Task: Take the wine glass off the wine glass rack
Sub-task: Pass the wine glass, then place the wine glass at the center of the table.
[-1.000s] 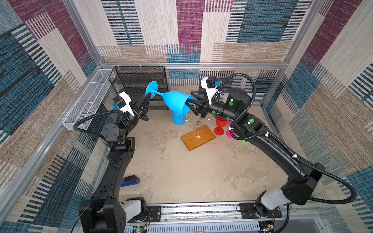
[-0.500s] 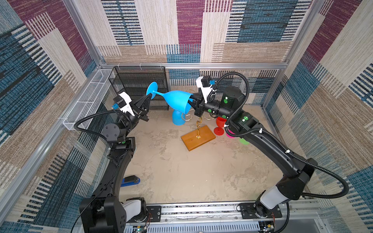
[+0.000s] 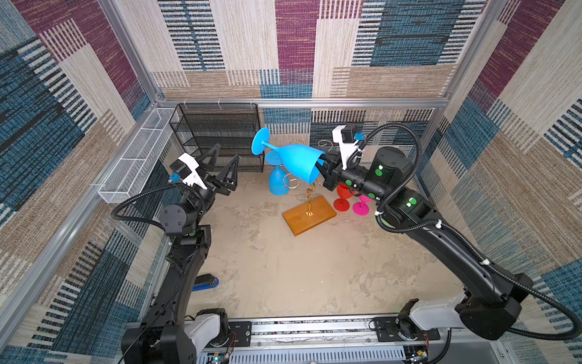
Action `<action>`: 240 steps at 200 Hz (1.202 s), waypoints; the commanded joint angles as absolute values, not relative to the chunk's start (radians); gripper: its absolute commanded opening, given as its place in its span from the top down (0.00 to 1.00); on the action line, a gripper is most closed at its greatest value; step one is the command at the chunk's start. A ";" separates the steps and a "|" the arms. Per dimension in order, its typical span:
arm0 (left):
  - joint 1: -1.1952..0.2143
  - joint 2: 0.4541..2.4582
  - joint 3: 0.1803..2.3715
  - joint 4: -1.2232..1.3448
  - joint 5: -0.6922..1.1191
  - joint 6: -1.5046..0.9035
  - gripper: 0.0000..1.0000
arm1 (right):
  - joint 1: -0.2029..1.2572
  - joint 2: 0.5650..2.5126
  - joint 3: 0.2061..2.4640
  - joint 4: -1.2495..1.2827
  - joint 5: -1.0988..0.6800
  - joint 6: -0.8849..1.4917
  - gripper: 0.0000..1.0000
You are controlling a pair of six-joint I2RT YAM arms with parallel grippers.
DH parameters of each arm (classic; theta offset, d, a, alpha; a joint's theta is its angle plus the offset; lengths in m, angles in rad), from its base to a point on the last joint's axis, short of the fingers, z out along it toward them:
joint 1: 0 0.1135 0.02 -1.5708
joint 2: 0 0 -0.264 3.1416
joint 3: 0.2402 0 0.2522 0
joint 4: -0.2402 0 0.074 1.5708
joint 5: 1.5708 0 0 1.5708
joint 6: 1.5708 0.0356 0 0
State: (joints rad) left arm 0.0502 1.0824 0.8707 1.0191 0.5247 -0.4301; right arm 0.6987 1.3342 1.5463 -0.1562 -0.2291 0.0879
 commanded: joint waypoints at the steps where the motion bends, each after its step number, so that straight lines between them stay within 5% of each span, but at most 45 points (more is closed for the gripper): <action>1: 0.061 1.038 0.865 0.881 0.329 -0.438 0.21 | 0.698 1.270 1.500 -0.240 -0.169 0.064 1.00; 84: 0.100 1.015 0.818 0.737 0.279 -0.515 0.15 | 0.924 1.308 1.510 -0.727 -0.012 0.016 1.00; 144: 0.127 1.004 0.820 0.670 0.244 -0.475 0.17 | 0.934 1.361 1.486 -1.054 0.048 0.211 1.00; 180: 0.133 1.001 0.817 0.641 0.243 -0.428 0.17 | 0.918 1.353 1.397 -1.254 0.087 0.406 1.00; 240: 0.141 1.009 0.830 0.509 0.238 -0.396 0.17 | 0.682 1.283 1.354 -1.313 0.148 0.430 1.00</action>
State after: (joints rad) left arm 0.1368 1.0080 0.8169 0.5884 0.2565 -0.4347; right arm 0.7486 1.2720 1.3582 -1.2907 0.1001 0.4103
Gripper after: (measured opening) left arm 0.830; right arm 0.062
